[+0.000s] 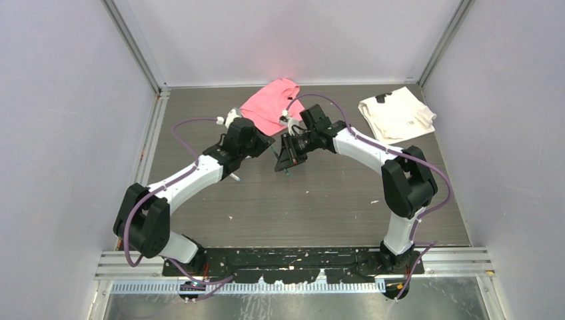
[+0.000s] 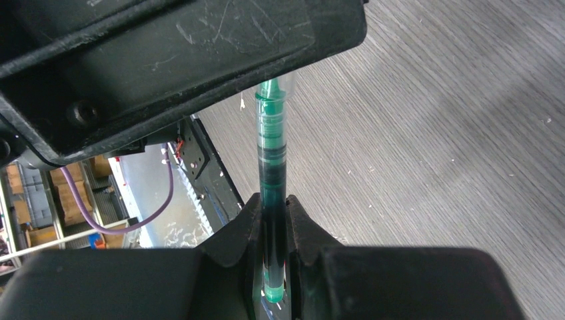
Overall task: Insert the pens into the pen caps
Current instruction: Press the pen cap onto the pen.
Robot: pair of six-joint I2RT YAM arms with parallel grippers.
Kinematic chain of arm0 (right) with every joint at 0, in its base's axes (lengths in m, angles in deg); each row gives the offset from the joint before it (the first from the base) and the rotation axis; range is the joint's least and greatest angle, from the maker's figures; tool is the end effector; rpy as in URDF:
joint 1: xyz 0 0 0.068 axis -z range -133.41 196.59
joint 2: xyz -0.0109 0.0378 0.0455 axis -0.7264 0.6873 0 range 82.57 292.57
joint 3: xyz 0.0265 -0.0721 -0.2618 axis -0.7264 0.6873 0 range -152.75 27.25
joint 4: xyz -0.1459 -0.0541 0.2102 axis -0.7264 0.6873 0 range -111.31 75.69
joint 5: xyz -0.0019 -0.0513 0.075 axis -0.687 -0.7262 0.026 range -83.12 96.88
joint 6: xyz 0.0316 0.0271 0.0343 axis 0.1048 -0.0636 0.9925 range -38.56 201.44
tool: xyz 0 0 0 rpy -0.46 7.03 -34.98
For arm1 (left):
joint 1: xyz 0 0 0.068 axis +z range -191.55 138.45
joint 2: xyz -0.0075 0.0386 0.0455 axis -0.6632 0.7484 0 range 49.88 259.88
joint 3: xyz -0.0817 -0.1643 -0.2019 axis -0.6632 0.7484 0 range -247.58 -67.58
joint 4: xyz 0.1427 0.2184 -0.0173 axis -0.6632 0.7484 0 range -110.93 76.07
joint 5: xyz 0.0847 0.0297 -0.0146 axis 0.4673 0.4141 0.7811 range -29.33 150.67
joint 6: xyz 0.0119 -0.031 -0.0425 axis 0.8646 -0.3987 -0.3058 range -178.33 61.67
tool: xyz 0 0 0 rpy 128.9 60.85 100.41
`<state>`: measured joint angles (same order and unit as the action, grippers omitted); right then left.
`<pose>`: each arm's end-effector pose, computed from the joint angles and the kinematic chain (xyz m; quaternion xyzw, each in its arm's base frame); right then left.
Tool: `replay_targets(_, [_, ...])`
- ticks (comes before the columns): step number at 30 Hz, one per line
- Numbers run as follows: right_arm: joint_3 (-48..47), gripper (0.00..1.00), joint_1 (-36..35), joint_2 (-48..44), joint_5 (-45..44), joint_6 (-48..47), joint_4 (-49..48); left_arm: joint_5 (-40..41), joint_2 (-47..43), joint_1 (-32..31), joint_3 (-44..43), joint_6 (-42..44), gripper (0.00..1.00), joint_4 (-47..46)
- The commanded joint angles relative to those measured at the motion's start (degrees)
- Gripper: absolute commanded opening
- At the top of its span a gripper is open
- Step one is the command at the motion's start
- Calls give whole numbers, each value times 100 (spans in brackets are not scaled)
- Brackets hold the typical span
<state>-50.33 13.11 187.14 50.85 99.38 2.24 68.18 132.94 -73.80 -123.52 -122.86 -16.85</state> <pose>0.3162 0.2387 0.2344 -0.2432 0.8477 0.4533 0.1292 0.2790 -0.1707 0.2607 -0.2724 0.8262 -0.3284 0.3679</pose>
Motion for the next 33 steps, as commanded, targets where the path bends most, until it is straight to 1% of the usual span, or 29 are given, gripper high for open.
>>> replay_targets(1, [-92, 1, 38, -257, 139, -100, -263, 67, -306, -87, 55, 33, 1, -247])
replay_targets(13, [-47, 1, 36, -304, 317, -201, -221, 158, -482, 2, 303, -314, 1, -381])
replay_targets(14, [-53, 1, 23, -306, 337, -220, -215, 158, -502, 12, 334, -359, 1, -534])
replay_targets(20, [-65, 1, 8, -310, 327, -266, -176, 164, -642, 83, 376, -486, 1, -512])
replay_targets(28, [-110, 1, -41, -339, 353, -489, -9, -30, -698, 263, 509, -701, 1, -598])
replay_targets(31, [-104, 1, -44, -384, 522, -546, -38, -102, -707, 334, 562, -767, 1, -599])
replay_targets(33, [-93, 1, -37, -390, 794, -559, -98, -210, -712, 402, 676, -938, 1, -744])
